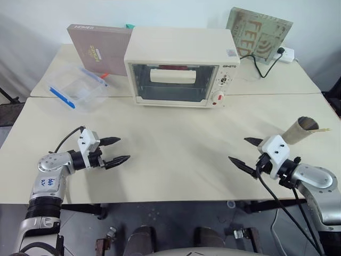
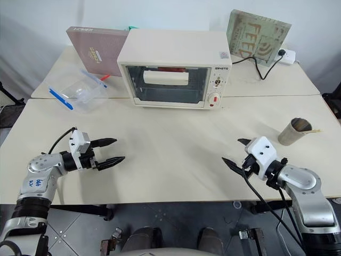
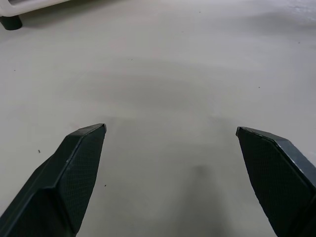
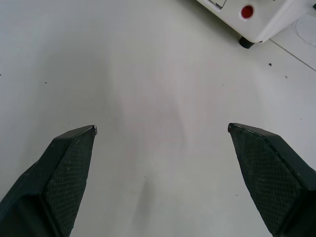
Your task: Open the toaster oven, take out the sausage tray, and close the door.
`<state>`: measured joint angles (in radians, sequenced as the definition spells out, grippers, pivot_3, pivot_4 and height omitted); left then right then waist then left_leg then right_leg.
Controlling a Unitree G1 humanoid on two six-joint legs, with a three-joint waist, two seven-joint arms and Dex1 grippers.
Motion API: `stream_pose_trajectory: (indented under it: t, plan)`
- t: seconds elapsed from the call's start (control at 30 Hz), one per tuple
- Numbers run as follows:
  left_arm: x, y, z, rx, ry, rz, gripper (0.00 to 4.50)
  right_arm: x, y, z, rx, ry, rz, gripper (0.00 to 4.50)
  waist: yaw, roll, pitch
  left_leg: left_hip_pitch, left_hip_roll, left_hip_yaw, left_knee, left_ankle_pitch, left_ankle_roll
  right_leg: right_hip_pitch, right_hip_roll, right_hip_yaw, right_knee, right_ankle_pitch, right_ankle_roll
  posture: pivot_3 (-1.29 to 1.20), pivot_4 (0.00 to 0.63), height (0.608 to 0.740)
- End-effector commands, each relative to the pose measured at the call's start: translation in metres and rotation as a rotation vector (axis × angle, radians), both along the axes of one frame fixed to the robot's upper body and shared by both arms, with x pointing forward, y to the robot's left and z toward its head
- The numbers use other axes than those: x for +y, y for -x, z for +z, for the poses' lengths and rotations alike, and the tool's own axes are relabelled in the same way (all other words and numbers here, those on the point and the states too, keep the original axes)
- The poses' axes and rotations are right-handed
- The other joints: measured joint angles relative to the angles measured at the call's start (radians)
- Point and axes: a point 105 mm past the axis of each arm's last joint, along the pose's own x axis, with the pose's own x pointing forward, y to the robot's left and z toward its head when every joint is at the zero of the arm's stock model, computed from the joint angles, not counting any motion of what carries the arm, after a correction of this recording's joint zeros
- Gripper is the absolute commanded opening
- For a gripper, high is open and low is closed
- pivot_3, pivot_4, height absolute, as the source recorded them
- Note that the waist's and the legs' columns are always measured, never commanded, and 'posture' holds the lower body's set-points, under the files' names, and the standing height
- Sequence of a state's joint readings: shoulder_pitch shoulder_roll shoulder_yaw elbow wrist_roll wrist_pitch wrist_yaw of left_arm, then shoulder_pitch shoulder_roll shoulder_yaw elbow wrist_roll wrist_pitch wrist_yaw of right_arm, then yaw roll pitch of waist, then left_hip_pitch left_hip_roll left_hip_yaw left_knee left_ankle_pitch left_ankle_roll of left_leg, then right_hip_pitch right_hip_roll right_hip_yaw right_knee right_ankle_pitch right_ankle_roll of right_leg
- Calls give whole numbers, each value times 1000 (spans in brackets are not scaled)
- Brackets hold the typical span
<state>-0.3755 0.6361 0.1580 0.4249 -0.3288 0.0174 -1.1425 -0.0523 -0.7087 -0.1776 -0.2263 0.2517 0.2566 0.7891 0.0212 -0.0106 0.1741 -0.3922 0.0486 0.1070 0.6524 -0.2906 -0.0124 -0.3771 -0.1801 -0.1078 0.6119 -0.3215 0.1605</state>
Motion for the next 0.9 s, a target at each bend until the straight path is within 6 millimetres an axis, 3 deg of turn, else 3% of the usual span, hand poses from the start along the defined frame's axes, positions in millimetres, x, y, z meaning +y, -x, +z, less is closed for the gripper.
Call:
stream_pose_trajectory:
  t: [0.03, 0.23, 0.47, 0.6, 0.77, 0.9]
  plan:
    - [7, 2, 16, -50, -8, 13, 4500, 2, 1, 19, -54, 26, 32, 4472, 0, 0, 0, 0, 0, 0, 0, 0, 0, 0, 0, 0, 0, 0, 0, 0, 150, 740]
    - [12, -7, 40, -94, 31, 74, 4500, 24, -6, 40, -71, 32, 99, 4472, -5, 0, 0, 0, 0, 0, 0, 0, 0, 0, 0, 0, 0, 0, 0, 0, 150, 740]
    - [7, -24, 76, -197, 154, 109, 4500, 47, -31, 69, -106, -29, 149, 4472, -6, -1, 1, -1, 0, 0, 1, 0, 0, 0, 0, -1, 0, 0, 0, 0, 150, 740]
    - [7, -30, 105, -311, 264, 175, 4500, 73, -76, 111, -201, -107, 164, 4472, -26, -2, 2, -2, 0, 0, 3, 0, 0, -1, 0, -2, 1, 0, 0, 0, 150, 740]
    - [12, -25, 115, -321, 376, 238, 4500, 91, -95, 122, -219, -96, 236, 4472, -46, -3, 2, -1, 0, -3, -2, -1, -1, -1, -1, -7, 2, 0, 0, 0, 150, 740]
    - [8, -13, 103, -273, 348, 194, 4500, 104, -107, 122, -193, -92, 281, 4472, -57, -3, 2, -1, 0, -4, -3, -3, -1, -1, -2, -12, 3, 0, 1, 0, 150, 740]
